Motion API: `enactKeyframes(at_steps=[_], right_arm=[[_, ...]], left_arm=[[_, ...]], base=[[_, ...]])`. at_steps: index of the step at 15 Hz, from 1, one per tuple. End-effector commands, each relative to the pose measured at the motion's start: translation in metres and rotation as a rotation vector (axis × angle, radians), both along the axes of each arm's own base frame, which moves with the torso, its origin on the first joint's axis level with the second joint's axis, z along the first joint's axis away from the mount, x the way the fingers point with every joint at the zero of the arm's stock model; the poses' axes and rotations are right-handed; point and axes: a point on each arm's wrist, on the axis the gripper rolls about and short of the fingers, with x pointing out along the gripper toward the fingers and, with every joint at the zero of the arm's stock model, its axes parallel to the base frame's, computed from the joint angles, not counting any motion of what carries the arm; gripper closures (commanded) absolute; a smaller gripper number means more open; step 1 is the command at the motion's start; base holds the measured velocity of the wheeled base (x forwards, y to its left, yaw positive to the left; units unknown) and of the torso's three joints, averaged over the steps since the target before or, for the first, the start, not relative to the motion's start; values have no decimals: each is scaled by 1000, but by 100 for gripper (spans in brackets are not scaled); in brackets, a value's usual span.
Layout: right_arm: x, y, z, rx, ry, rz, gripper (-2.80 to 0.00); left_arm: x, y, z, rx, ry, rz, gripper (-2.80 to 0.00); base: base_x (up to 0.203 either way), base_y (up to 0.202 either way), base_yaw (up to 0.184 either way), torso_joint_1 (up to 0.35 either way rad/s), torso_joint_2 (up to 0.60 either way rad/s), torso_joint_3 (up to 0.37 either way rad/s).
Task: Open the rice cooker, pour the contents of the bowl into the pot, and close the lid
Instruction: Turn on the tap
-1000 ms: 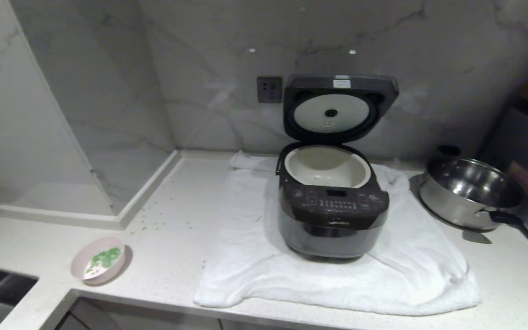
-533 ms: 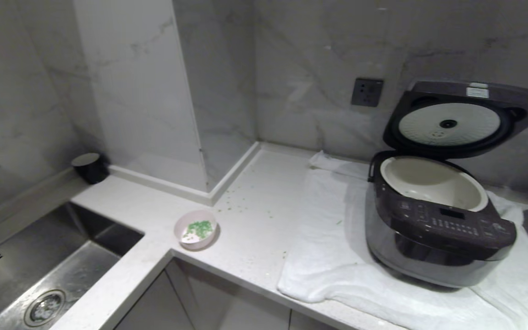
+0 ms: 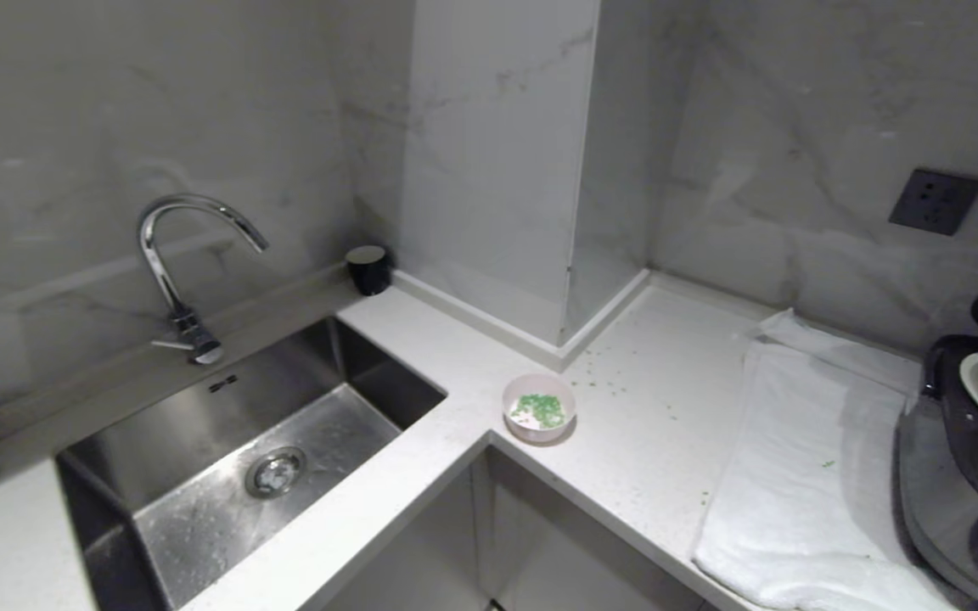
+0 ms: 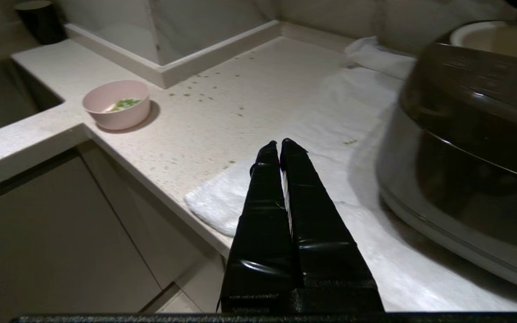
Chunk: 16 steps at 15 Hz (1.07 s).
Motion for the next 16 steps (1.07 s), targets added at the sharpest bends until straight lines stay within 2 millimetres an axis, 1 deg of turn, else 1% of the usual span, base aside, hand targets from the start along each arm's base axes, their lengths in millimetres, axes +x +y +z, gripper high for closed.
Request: enactKeyframes(at_steps=[1,2,11,13,16], right_arm=[[0,0,0,0,1,0,0],[0,0,0,0,1,0,0],[0,0,0,0,1,0,0],[0,0,0,0,1,0,0],[0,0,0,0,1,0,0]], left_arm=[[0,0,0,0,0,-1,0],[0,0,0,0,0,-1,0],[0,0,0,-1,2,1,0],[0,0,0,-1,3,-2,0],[0,0,0,-1,3,-1,0]], base=[[-1,-1,125,7,-2,2],[1,-4,82,7,3,2],[0,0,0,0,0,0],[114,0,2,-12,2,7],[195,0,0,9,0,2]])
